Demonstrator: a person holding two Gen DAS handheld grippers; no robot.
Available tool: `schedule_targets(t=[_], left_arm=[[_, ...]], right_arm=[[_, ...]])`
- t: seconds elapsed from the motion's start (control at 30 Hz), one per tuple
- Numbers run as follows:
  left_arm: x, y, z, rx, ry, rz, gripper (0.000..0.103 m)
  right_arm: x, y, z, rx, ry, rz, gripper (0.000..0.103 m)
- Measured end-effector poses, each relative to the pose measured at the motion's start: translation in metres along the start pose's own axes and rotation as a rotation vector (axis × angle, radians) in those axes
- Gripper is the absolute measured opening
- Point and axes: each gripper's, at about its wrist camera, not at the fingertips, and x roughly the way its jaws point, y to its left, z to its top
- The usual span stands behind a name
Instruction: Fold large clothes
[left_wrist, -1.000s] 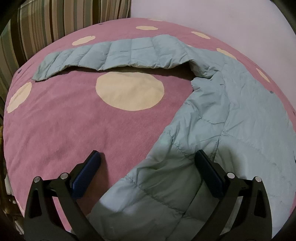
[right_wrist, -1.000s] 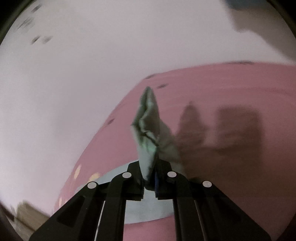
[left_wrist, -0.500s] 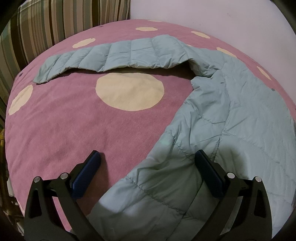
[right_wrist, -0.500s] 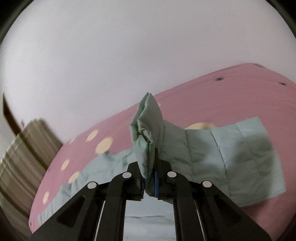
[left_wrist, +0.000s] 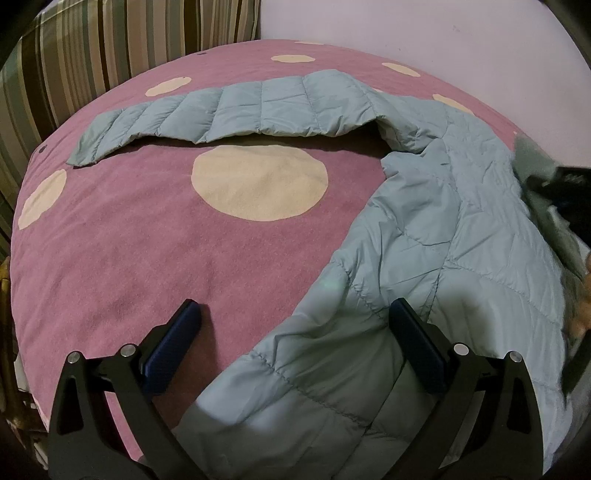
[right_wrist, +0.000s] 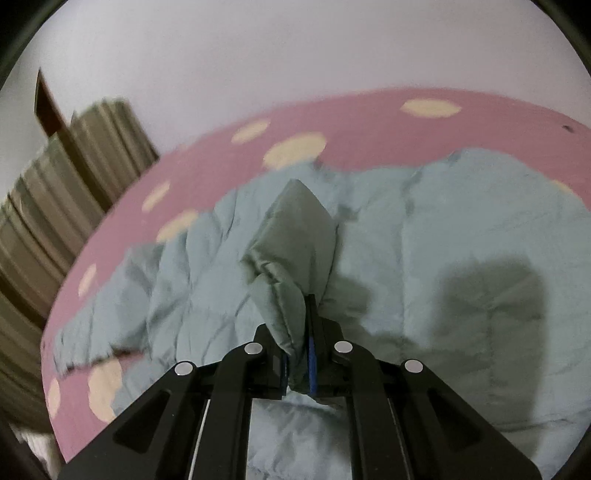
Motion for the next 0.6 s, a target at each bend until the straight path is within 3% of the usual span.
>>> schedule_targets(t=[0.1,0.17,0.23,0.27,0.43,0.53,0.6], left_arm=[[0.000,0.000,0.000,0.000,0.001,0.000,0.101],[0.000,0.000,0.000,0.000,0.000,0.000,0.101],[0.000,0.000,0.000,0.001,-0.001,0.001,0.101],[0.000,0.000,0.000,0.001,-0.001,0.001,0.101],[0.000,0.000,0.000,0.001,-0.001,0.001,0.101],[0.000,0.000,-0.001,0.001,-0.001,0.002,0.101],[0.000,0.001,-0.001,0.002,-0.001,0.002,0.101]], right_arm=[[0.011,0.019,-0.004,-0.055,0.064,-0.014,0.012],[0.012,0.018,-0.011,-0.081,0.074,-0.021,0.022],[0.001,0.024,-0.007,-0.092,0.077,0.020,0.051],[-0.006,0.027,-0.009,-0.092,0.074,0.043,0.055],[-0.064,0.022,-0.012,-0.119,-0.021,0.052,0.057],[-0.096,-0.017,-0.004,-0.041,-0.095,-0.006,0.054],[-0.113,-0.064,0.007,0.042,-0.132,-0.087,0.045]])
